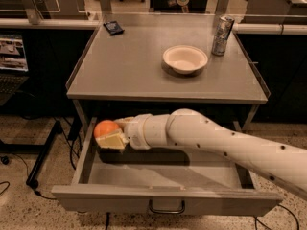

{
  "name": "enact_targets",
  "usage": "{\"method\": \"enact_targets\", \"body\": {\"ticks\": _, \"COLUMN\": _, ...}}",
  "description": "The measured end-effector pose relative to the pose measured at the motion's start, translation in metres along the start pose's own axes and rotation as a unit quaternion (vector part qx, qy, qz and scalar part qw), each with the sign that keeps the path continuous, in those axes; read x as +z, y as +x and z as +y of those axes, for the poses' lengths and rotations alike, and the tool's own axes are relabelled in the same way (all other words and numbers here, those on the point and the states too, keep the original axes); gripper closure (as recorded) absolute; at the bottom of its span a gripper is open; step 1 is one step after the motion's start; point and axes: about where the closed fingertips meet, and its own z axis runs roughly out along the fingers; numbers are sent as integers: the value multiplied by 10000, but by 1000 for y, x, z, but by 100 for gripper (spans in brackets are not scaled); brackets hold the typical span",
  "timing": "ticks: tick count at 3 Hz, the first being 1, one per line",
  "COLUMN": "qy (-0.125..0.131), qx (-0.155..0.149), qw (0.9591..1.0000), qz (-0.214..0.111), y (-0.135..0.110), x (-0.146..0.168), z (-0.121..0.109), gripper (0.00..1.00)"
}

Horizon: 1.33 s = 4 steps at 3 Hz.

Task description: Pick orange from top drawer and place on counter

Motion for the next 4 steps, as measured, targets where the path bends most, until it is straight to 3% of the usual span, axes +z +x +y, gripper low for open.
{"method": "enact_targets", "body": {"ticks": 1, "qy": -101, "qx": -37, "qw": 9986, "qz": -523, "y": -54, "x": -53, "z": 25, "gripper": 100}}
{"method": "enact_targets", "body": {"ticks": 2, "qy": 102, "qx": 8, "qw": 9961, "qz": -871, "y": -83, "x": -107, "z": 41, "gripper": 100}}
{"method": "enact_targets", "body": {"ticks": 3, "qy": 426, "qx": 139, "qw": 9943, "qz": -965, "y": -77, "x": -136, "z": 25, "gripper": 100}}
{"method": "enact_targets", "body": {"ticks": 4, "qy": 400, "qx": 174, "qw": 9939, "qz": -1013, "y": -76, "x": -132, "z": 27, "gripper": 100}}
